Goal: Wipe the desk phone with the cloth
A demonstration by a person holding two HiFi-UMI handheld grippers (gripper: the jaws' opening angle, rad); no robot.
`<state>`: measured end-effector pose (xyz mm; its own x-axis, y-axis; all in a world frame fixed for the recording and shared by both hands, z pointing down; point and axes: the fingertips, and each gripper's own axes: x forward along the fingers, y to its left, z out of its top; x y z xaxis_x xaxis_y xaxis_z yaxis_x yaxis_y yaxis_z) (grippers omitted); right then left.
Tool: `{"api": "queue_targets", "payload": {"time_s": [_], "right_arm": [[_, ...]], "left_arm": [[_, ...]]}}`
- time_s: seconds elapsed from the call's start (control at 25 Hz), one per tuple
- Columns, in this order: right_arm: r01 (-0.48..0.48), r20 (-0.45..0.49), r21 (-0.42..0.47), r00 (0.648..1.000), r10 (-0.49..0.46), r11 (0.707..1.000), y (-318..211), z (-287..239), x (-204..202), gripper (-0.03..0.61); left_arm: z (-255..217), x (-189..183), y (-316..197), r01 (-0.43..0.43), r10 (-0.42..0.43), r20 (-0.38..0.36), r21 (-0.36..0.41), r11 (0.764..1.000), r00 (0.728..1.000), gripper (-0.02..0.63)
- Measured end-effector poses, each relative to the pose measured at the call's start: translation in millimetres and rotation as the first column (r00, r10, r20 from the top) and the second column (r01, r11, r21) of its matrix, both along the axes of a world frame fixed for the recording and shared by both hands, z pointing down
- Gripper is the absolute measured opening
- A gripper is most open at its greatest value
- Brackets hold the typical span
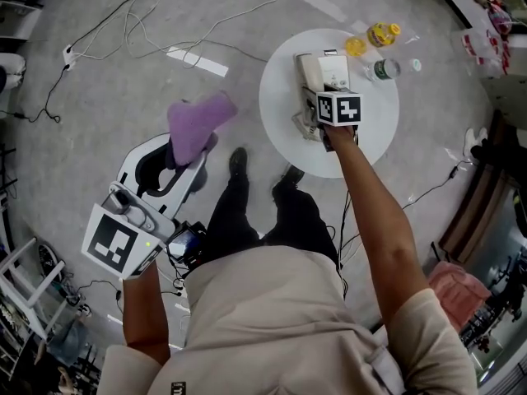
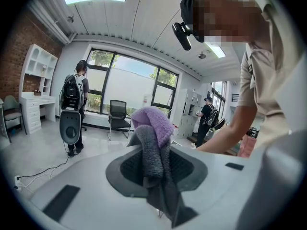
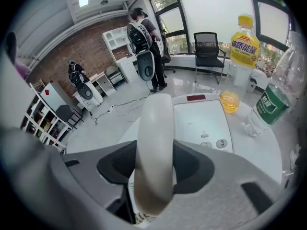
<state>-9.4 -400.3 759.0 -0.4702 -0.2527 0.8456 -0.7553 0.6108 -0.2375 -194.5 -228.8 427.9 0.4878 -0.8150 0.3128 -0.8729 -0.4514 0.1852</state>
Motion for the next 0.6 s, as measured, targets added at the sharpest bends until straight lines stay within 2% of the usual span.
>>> {"api": "queue_targets", "payload": {"time_s": [0.36,0.6], "right_arm": [[0.032,-0.035,0.037,0.999,-0.030,0.999,-4.4,8.7,-5.7,0.212],[0.076,-0.065,0.027,0.995,-0.074,0.997,0.0,4.1,-5.3,0.227]], "left_arm": [[1.1,-2.8,2.3,0.015,-0.015,0.008,-0.002,1.000,1.000,0.095],[-8.3,4.3,-0.2,0.009,-0.009,0.012,0.020,1.000,1.000,0.095]]}}
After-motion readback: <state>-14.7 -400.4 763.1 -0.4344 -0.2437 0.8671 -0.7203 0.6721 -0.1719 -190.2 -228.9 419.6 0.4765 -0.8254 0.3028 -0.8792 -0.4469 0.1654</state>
